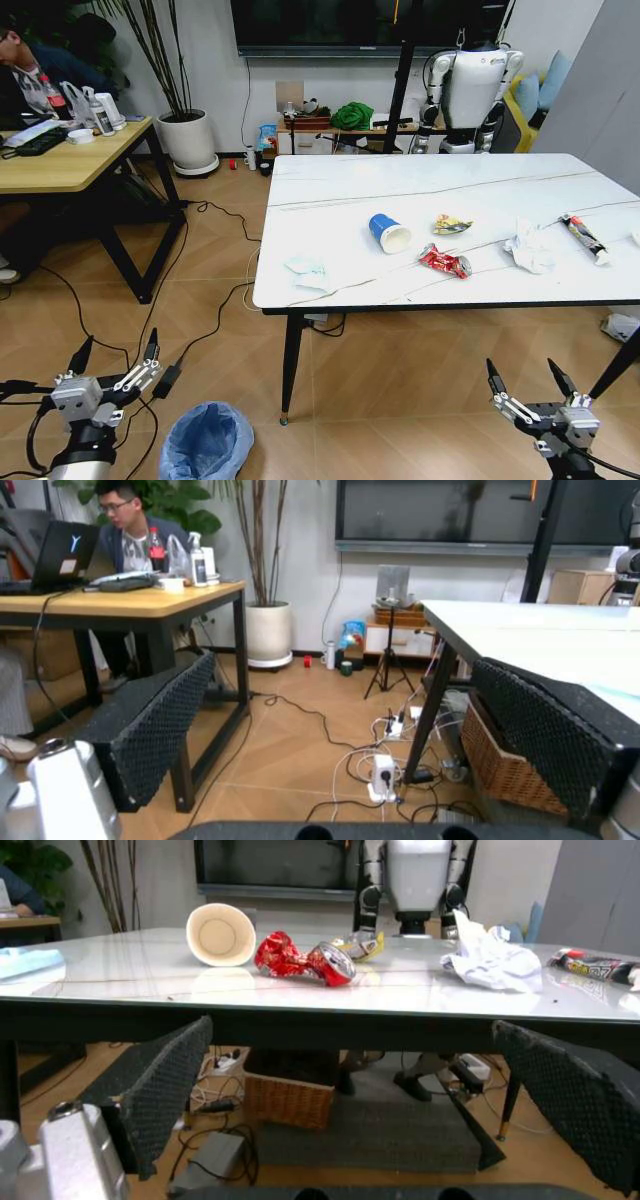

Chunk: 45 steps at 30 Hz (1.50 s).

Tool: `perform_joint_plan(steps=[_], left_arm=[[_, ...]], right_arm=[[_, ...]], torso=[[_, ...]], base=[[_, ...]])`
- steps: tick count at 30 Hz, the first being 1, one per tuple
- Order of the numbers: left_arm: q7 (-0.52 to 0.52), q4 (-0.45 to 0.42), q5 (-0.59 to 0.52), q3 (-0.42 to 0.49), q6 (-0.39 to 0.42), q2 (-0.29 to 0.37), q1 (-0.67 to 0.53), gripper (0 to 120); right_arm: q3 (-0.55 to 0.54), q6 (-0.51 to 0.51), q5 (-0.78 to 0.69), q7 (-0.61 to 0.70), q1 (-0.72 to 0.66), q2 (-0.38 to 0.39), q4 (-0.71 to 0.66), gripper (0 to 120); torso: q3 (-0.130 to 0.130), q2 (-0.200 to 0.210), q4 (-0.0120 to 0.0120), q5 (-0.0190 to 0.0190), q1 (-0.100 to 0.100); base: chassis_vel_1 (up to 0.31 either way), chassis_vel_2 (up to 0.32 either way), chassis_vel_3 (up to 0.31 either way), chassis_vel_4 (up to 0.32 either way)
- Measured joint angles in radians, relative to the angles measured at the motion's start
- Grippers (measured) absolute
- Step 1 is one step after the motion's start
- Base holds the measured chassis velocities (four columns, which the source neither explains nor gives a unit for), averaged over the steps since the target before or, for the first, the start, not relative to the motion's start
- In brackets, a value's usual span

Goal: Pick up the trash bin and place the trash from the table into it.

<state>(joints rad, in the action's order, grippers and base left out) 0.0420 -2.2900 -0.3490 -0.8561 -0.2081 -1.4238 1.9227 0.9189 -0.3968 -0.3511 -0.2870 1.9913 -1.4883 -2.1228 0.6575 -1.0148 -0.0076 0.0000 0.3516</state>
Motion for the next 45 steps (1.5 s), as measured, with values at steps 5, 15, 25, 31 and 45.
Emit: perform_joint_plan(steps=[5, 15, 25, 31, 45], left_arm=[[0.0, 0.003, -0.002, 0.0, 0.0, -0.001, 0.003, 100], [0.003, 0.008, -0.006, 0.002, 0.011, 0.011, -0.001, 100], [0.007, 0.022, 0.0, 0.01, 0.009, 0.008, 0.005, 100], [0.01, 0.028, 0.001, 0.013, 0.007, 0.01, 0.01, 100], [0.012, 0.033, 0.003, 0.015, 0.007, 0.01, 0.008, 100]], right_arm=[[-0.007, 0.005, 0.003, 0.0, -0.003, -0.005, 0.002, 100], [-0.019, 0.009, 0.014, 0.0, -0.01, -0.015, 0.005, 100], [-0.017, 0.01, 0.013, 0.001, -0.015, -0.014, 0.013, 100], [-0.02, 0.01, 0.016, 0.001, -0.017, -0.02, 0.016, 100], [-0.022, 0.009, 0.018, 0.0, -0.02, -0.023, 0.02, 100]], torso=[[0.0, 0.0, 0.0, 0.0, 0.0], [-0.031, 0.055, 0.0, 0.0, -0.024], [-0.057, 0.103, 0.0, 0.0, -0.045], [-0.076, 0.135, 0.0, 0.0, -0.059], [-0.113, 0.202, 0.0, 0.0, -0.089]], base=[[0.0, 0.0, 0.0, 0.0], [0.0, 0.0, 0.0, 0.0], [0.0, 0.0, 0.0, 0.0], [0.0, 0.0, 0.0, 0.0], [0.0, 0.0, 0.0, 0.0]])
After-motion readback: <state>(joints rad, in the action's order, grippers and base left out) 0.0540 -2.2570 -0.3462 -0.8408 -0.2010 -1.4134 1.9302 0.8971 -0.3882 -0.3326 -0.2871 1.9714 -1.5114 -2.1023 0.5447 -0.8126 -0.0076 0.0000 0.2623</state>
